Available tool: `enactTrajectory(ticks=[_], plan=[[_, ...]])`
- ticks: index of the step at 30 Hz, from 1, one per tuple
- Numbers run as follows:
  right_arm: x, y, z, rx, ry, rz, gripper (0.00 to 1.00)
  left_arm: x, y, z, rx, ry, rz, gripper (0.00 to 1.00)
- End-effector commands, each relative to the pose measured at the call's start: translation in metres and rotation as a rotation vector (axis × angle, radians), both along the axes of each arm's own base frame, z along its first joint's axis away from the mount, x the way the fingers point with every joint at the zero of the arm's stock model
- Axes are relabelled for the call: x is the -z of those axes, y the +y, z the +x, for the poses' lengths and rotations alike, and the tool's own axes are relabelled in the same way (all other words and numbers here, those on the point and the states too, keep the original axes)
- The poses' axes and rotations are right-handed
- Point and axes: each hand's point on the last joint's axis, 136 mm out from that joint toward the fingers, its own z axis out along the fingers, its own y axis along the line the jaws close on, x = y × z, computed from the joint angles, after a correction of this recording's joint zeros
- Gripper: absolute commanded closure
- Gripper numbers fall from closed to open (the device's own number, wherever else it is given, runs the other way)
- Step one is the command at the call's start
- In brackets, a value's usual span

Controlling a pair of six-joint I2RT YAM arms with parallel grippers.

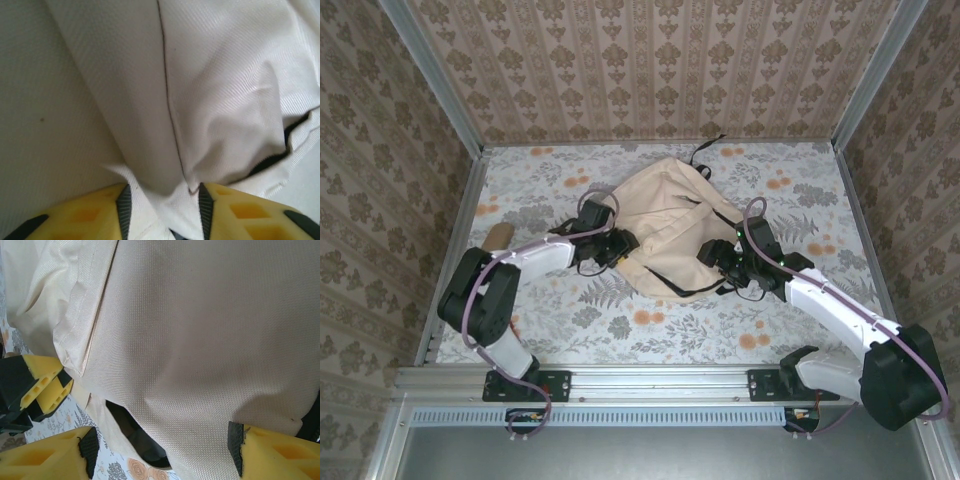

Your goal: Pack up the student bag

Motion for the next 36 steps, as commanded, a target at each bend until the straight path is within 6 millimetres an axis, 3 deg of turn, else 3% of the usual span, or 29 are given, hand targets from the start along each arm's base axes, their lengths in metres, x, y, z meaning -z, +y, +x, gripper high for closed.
enactTrajectory(ticks=[1, 5, 9, 13, 16, 19, 24, 29, 36], plan=[[-0.009, -0.001, 0.006, 0.006, -0.030, -0.018, 0.29, -0.013, -0.014, 0.016, -0.008, -0.026, -0.049, 0.64], [-0.018, -0.009, 0.003, 0.001, -0.058, -0.072, 0.32, -0.017, -0.021, 0.022, -0.002, -0.032, -0.076, 0.80], [-0.036, -0.021, 0.000, -0.026, -0.120, -0.186, 0.36, -0.034, -0.024, 0.024, 0.005, -0.057, -0.097, 0.96], [-0.055, -0.025, -0.006, -0.082, -0.170, -0.310, 0.37, -0.062, -0.024, 0.019, 0.020, -0.096, -0.125, 1.00], [-0.069, -0.011, -0.007, -0.160, -0.220, -0.335, 0.38, -0.081, -0.021, 0.013, 0.032, -0.125, -0.137, 1.00], [-0.075, 0.018, -0.008, -0.272, -0.258, -0.296, 0.38, -0.095, -0.017, 0.007, 0.034, -0.142, -0.147, 1.00], [-0.066, 0.073, -0.014, -0.434, -0.255, -0.224, 0.41, -0.104, -0.018, -0.001, 0.050, -0.144, -0.179, 1.00], [-0.044, 0.105, -0.014, -0.524, -0.215, -0.202, 0.42, -0.093, -0.017, -0.005, 0.063, -0.119, -0.155, 0.99], [-0.002, 0.122, -0.011, -0.573, -0.121, -0.209, 0.55, -0.066, -0.024, -0.012, 0.080, -0.055, -0.151, 0.69]])
